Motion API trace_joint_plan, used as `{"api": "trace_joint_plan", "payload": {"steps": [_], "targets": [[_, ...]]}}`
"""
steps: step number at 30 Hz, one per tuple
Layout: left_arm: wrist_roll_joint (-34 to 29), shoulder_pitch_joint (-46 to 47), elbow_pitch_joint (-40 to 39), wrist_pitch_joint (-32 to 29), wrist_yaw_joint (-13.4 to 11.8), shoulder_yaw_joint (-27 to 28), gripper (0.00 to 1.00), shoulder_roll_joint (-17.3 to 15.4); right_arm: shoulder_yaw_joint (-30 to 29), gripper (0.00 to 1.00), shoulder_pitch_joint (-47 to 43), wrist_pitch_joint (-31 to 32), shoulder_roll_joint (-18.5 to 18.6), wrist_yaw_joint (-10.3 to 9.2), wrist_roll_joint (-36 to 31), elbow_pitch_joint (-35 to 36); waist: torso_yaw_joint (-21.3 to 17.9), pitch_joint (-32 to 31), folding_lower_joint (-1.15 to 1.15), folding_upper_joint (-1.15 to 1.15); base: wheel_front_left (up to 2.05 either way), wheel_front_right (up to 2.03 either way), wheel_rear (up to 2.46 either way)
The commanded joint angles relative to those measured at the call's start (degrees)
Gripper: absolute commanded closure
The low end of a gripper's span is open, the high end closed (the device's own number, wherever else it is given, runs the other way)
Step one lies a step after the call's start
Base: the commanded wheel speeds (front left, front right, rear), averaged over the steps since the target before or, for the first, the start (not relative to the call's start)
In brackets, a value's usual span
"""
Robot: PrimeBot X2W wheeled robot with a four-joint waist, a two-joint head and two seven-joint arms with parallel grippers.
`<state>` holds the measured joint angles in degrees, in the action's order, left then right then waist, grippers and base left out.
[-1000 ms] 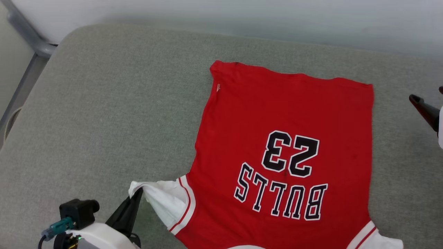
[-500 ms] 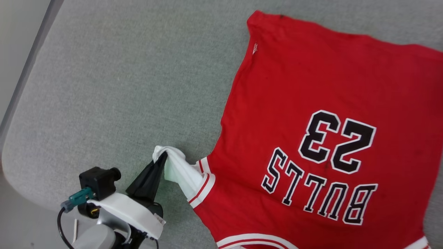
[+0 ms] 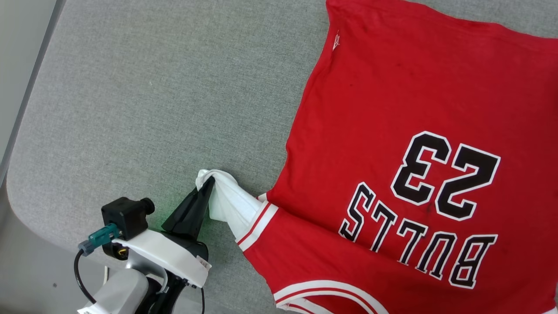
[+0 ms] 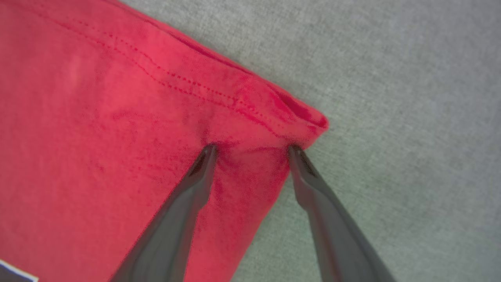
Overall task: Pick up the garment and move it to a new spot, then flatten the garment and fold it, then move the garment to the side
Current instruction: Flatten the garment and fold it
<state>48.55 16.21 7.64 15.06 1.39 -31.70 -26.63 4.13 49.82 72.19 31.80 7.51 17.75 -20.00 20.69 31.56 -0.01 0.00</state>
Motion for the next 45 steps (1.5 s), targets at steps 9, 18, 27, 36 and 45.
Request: {"api": "trace_joint_plan", "payload": {"steps": [9, 18, 27, 36, 45], "targets": [[-1.2, -1.8, 1.0, 0.1, -0.1, 1.4, 1.00, -0.2, -0.5, 1.00, -1.0, -8.0, -1.9, -0.05, 3.4, -0.7, -3.0, -5.2, 0.01, 0.00, 0.00, 0.00, 0.00], [-0.9, -7.1, -0.4, -1.0, -2.8, 1.8, 1.00, -3.0, 2.9, 1.00, -10.7, -15.3, 3.1, -0.05, 11.2, 5.4, -7.6, -14.8, 0.01, 0.00, 0.00, 0.00, 0.00], [0.5, -13.3, -3.5, -2.3, -6.2, 2.8, 1.00, -5.5, -0.9, 1.00, -30.8, -17.4, 7.3, -0.05, 17.6, 15.4, -11.2, -21.8, 0.01, 0.00, 0.00, 0.00, 0.00], [1.6, -17.2, -5.6, -2.5, -8.3, 3.7, 1.00, -7.0, -6.6, 1.00, -54.3, -16.6, 6.6, -0.05, 19.7, 21.2, -13.9, -24.8, 0.01, 0.00, 0.00, 0.00, 0.00], [1.4, -17.0, -5.8, -3.0, -8.3, 3.2, 1.00, -7.4, -5.7, 1.00, -65.4, -19.8, 1.6, -0.05, 20.1, 17.4, -14.1, -24.5, 0.01, 0.00, 0.00, 0.00, 0.00]]}}
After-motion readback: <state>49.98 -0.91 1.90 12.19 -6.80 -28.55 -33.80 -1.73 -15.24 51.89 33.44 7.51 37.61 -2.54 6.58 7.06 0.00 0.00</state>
